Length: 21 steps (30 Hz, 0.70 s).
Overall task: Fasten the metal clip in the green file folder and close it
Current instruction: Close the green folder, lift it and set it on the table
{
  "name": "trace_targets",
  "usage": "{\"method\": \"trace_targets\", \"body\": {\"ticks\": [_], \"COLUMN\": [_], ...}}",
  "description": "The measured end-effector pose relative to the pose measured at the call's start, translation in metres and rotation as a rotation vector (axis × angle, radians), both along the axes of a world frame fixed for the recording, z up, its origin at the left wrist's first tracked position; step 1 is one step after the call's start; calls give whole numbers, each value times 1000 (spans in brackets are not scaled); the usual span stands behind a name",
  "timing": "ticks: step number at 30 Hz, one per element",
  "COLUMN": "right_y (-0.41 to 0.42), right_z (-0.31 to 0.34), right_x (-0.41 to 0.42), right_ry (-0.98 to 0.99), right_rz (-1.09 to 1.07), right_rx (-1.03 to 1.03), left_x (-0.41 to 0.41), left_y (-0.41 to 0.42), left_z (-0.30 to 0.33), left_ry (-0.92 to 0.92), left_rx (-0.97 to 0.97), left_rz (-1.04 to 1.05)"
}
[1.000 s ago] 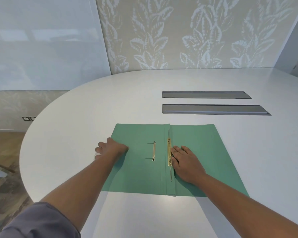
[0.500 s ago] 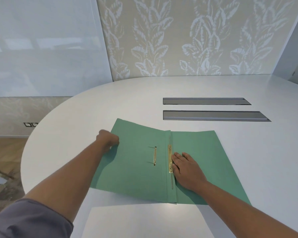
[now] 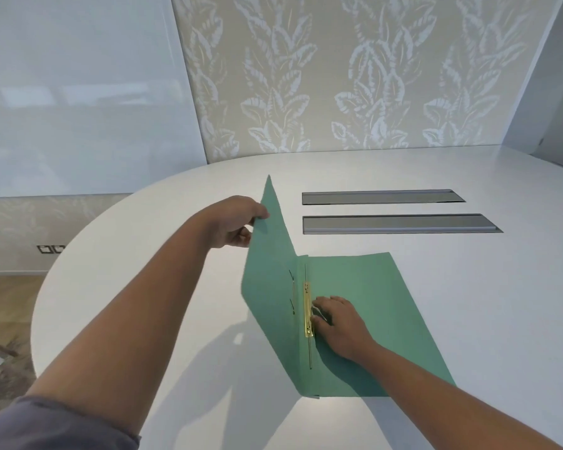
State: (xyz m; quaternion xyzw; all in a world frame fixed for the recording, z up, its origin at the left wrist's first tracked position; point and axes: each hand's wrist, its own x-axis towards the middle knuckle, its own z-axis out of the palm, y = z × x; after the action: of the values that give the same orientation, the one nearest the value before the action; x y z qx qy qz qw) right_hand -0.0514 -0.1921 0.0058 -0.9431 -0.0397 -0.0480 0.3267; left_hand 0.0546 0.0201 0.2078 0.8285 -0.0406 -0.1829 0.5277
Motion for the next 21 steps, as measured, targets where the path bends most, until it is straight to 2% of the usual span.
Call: {"method": "trace_targets", "body": {"ticks": [4,8,11,13,16,21], "right_y": [-7,-28,-52,-72,-98,-120], "right_z": [19,61,92,106,121,116], "right_x": [2,7,10,13,6,-9], "right_ry": [85,138,157,159,171,210], "right_rz": [-153,-217,-218,-249,-296,-359], "right_rx": [468,995,1196,1255,1220,915], "left_x": [-10,-20,-28,-33,-37,-38], "left_y": [-29,-57,-71,-77,-84,-92], "left_z": [-3,-17,-40,-59,-88,-124], "left_ry": [0,64,20,5,46,89], "left_rx": [-62,-116,-40,9,62,119], "left_rz": [-73,-92,-126,-165,-193,-173]}}
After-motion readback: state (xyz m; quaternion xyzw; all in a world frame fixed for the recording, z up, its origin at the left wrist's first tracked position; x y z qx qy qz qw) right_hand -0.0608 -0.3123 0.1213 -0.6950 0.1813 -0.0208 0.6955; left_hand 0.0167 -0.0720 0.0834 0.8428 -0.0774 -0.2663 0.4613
